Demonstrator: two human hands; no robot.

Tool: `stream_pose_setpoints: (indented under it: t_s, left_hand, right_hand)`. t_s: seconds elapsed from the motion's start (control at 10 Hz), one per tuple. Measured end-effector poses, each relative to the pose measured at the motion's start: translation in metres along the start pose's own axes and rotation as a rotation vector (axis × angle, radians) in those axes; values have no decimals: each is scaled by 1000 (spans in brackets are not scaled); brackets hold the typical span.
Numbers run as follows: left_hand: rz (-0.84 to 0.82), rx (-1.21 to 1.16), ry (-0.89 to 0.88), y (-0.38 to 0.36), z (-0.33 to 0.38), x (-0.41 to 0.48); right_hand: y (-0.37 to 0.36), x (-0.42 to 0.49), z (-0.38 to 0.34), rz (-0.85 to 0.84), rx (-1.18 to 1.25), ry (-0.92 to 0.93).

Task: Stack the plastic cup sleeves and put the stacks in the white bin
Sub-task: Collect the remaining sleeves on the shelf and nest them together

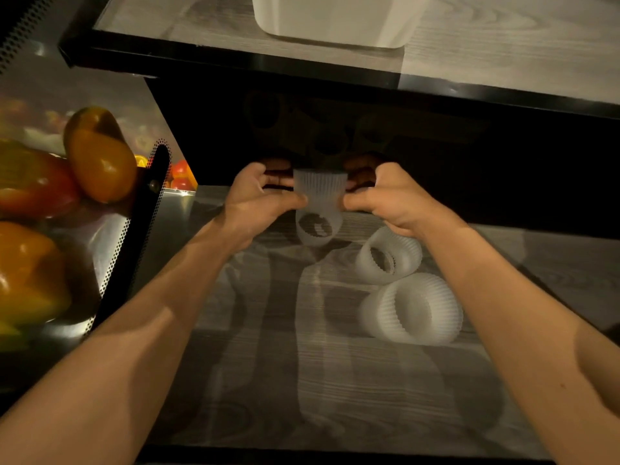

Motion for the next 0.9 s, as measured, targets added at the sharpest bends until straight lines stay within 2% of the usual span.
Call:
stream_pose_setpoints:
  t_s: [0.1,0.2,0.3,0.4,0.5,0.6,0.7,0.9]
  left_hand:
    - [-70,145,-76,-3,-7,-3]
    - [-43,303,-148,-9,-15,-3]
    - [-83,424,-206,-12,-20,-3]
    - [-97,484,-175,-10,-24,5]
    - [12,450,-80,-10,-20,16]
    - [40,416,62,-15,-9,29]
    - [8,305,181,-32,0,40]
    - [-164,346,215,-63,13,61]
  right_hand:
    - [-4,1,8,-48,-142,23]
    - [-7,3,15,-38,-302,34]
    - [-8,0,15,-73,-432,73]
    - [-1,3,18,-61,-520,11]
    - [13,9,16,88,-531,-114]
    - [26,16,18,237,-313,-281]
    - [32,36,27,251,-187,-311]
    - [38,74,49,281,178,-352]
Point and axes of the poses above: each hand's wrist, its own x-axis towards the middle knuckle, its own y-axis out of the back of the hand, z = x × y, the point moved 1 cm from there along x, towards the middle knuckle, and after that the axes turned 6 degrees about x, right-handed, at the moved point
